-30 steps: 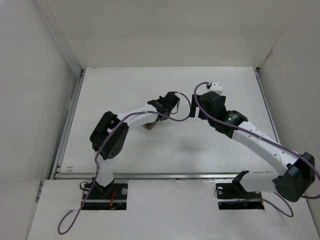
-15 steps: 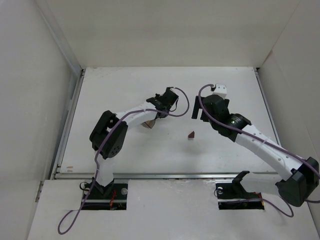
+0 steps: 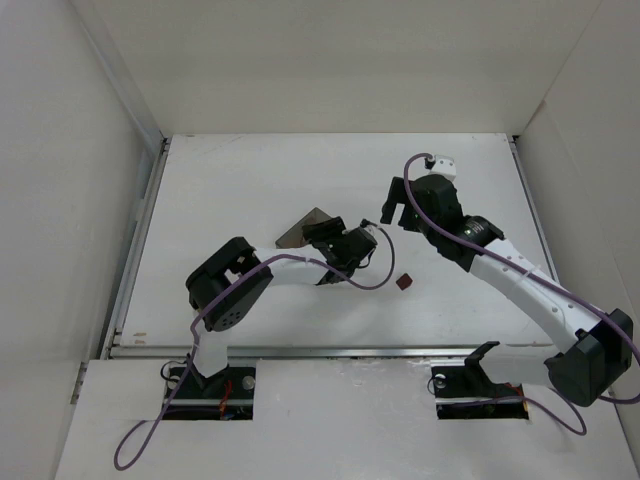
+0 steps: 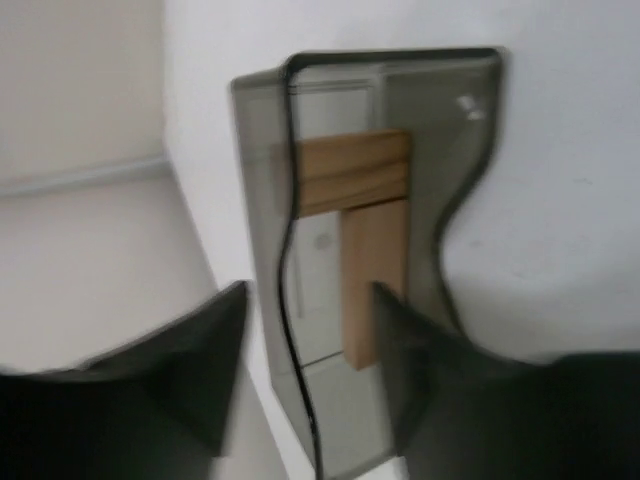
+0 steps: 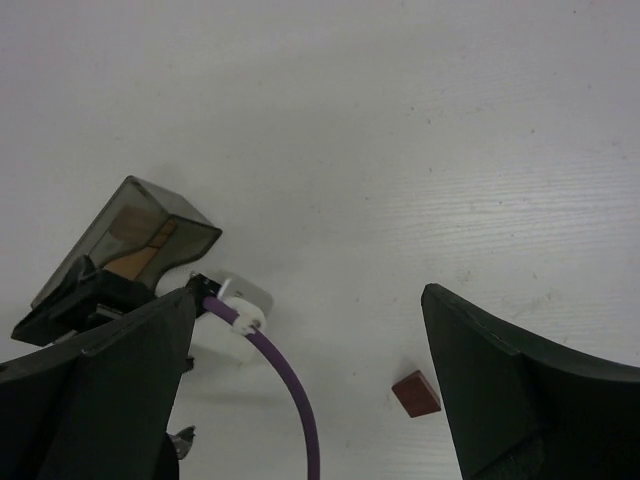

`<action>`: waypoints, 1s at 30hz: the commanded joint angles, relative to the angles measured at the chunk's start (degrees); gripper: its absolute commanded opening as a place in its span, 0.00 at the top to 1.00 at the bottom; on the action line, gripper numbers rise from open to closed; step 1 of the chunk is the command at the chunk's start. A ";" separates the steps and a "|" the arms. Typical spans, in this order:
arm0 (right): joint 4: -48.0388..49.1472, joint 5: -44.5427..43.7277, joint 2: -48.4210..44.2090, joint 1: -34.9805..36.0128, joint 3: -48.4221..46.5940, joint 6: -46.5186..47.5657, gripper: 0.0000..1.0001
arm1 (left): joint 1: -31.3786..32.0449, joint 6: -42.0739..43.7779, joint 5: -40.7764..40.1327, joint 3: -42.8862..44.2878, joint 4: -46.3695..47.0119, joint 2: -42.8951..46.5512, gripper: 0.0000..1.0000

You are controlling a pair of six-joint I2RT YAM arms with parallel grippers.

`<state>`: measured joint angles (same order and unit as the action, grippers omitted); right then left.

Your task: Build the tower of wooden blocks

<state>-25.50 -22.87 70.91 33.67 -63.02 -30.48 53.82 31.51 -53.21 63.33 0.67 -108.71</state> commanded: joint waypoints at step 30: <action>0.98 7.67 -4.20 -0.10 0.01 5.87 0.00 | -26.04 -16.48 56.99 27.20 -36.36 3.93 0.01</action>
<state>-17.47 -14.06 69.04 34.20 -62.78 -28.51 35.77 23.07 7.35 88.82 -37.19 -105.91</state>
